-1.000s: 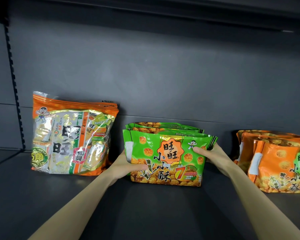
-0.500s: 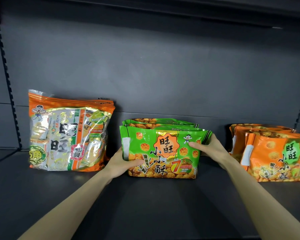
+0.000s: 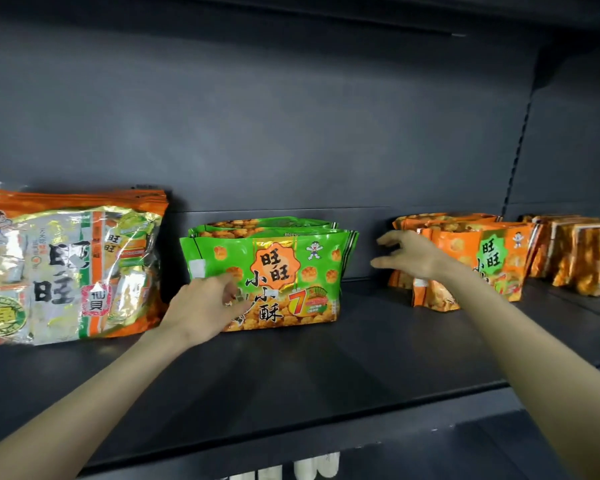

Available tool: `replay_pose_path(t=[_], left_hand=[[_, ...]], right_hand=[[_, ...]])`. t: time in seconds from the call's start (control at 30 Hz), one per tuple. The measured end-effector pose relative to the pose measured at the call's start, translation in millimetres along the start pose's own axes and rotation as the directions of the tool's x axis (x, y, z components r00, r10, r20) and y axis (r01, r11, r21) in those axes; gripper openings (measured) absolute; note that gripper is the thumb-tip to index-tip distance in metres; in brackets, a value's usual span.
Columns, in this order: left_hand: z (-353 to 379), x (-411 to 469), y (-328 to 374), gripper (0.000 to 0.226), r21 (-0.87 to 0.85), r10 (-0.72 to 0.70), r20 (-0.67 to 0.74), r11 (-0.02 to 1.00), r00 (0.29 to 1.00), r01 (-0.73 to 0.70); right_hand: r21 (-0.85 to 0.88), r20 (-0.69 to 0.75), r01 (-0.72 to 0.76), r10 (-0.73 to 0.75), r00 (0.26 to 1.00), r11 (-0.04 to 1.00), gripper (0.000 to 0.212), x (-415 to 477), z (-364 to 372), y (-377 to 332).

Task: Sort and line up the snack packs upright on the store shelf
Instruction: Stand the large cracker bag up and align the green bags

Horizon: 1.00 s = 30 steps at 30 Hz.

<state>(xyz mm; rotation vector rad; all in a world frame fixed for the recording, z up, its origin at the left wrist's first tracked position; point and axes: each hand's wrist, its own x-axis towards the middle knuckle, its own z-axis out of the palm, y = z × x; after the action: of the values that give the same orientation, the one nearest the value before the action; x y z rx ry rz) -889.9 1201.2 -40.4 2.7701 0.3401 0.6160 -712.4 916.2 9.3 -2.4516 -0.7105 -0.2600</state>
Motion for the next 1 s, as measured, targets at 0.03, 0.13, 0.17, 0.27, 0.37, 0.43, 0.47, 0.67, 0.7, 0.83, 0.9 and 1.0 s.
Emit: replay_pose_path(t=[0.03, 0.13, 0.17, 0.27, 0.37, 0.43, 0.47, 0.67, 0.7, 0.83, 0.9, 1.0], left_hand=[[-1.4, 3.5, 15.1, 0.036, 0.013, 0.049, 0.005, 0.999, 0.999, -0.049], [-2.3, 16.9, 65.1, 0.042, 0.037, 0.182, -0.001, 0.983, 0.983, -0.181], [-1.0, 22.0, 82.4, 0.043, 0.046, 0.218, -0.01, 0.975, 0.976, -0.217], [10.0, 37.7, 133.5, 0.047, 0.073, 0.301, -0.03, 0.952, 0.953, -0.299], [30.7, 54.1, 181.0, 0.048, 0.044, 0.305, -0.041, 0.952, 0.951, -0.304], [49.7, 65.7, 209.1, 0.049, -0.002, 0.275, -0.051, 0.961, 0.96, -0.275], [60.4, 70.4, 221.8, 0.051, -0.031, 0.261, -0.058, 0.964, 0.964, -0.263], [119.4, 84.5, 271.4, 0.081, -0.177, 0.125, 0.003, 0.977, 0.992, -0.123], [124.3, 86.7, 276.6, 0.087, -0.197, 0.094, 0.019, 0.976, 0.995, -0.089], [134.4, 101.7, 292.0, 0.101, -0.298, 0.004, 0.045, 0.954, 0.999, 0.009], [139.3, 109.2, 295.8, 0.104, -0.366, -0.014, 0.068, 0.93, 0.998, 0.038], [148.9, 119.3, 296.5, 0.105, -0.466, -0.019, 0.123, 0.882, 0.992, 0.075]], right_hand=[[-0.026, -0.006, 0.006, -0.006, 1.0, 1.0, 0.055, -2.4, -9.7, 2.2], [-0.091, -0.047, 0.023, -0.027, 0.999, 0.996, 0.053, -9.1, -40.4, 14.5], [-0.113, -0.06, 0.033, -0.04, 0.997, 0.993, 0.053, -10.9, -51.1, 20.7], [-0.192, -0.095, 0.065, -0.085, 0.992, 0.979, 0.052, -15.7, -83.1, 44.0], [-0.216, -0.091, 0.061, -0.083, 0.992, 0.975, 0.054, -15.4, -112.1, 76.4], [-0.227, -0.08, 0.066, -0.086, 0.993, 0.972, 0.055, -13.3, -129.4, 102.8], [-0.233, -0.077, 0.068, -0.088, 0.993, 0.97, 0.055, -12.4, -136.4, 116.7], [-0.19, -0.009, 0.069, -0.072, 0.997, 0.979, 0.065, -3.6, -158.8, 191.2], [-0.171, 0.002, 0.069, -0.07, 0.998, 0.983, 0.068, 0.1, -161.6, 200.5], [-0.119, 0.014, 0.058, -0.056, 0.998, 0.991, 0.081, 18.1, -169.4, 234.4], [-0.116, 0.019, 0.052, -0.05, 0.999, 0.992, 0.09, 26.9, -169.4, 249.2], [-0.094, 0.036, 0.045, -0.042, 0.998, 0.994, 0.105, 37.9, -166.6, 266.3]])
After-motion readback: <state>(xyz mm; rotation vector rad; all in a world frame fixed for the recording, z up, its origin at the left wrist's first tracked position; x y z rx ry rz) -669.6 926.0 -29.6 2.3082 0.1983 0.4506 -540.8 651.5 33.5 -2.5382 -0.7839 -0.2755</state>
